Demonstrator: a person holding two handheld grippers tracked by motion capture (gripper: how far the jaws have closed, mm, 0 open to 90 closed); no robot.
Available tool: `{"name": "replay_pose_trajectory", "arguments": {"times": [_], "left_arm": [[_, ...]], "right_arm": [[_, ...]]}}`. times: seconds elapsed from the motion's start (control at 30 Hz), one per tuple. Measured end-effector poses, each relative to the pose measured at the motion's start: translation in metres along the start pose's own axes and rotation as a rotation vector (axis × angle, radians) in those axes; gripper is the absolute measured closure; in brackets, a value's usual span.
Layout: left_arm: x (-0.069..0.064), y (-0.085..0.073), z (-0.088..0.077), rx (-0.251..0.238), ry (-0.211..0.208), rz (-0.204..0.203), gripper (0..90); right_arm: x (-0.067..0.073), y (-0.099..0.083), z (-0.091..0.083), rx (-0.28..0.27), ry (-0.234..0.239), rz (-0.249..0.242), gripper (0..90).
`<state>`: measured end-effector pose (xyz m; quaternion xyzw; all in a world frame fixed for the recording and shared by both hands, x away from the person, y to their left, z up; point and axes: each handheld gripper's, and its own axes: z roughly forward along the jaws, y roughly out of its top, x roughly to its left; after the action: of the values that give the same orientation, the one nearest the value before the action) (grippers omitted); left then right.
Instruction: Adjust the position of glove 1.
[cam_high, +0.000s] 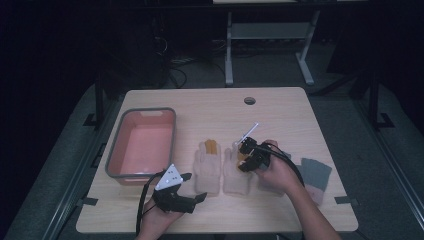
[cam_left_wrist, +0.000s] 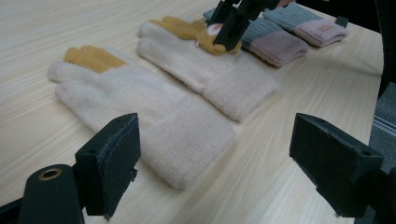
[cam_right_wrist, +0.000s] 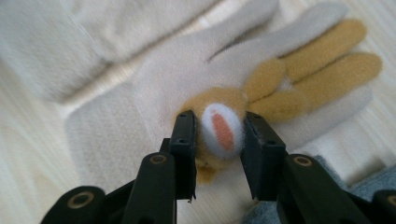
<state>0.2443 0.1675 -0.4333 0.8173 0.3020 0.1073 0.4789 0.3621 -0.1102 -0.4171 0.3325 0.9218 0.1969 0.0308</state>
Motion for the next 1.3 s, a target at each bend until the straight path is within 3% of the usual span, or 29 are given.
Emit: {"name": "replay_pose_trajectory", "arguments": {"times": [0.23, 0.7, 1.3], "left_arm": [[0.000, 0.000, 0.000, 0.002, 0.010, -0.002, 16.4], [0.002, -0.001, -0.001, -0.001, 0.017, -0.010, 16.4], [0.004, -0.001, -0.003, -0.007, 0.023, -0.013, 16.4]], "right_arm": [[0.002, 0.001, -0.014, -0.023, 0.007, -0.007, 67.5], [0.010, 0.018, -0.050, -0.066, -0.022, -0.053, 67.6], [0.024, 0.046, -0.060, -0.074, -0.010, -0.111, 67.5]]}}
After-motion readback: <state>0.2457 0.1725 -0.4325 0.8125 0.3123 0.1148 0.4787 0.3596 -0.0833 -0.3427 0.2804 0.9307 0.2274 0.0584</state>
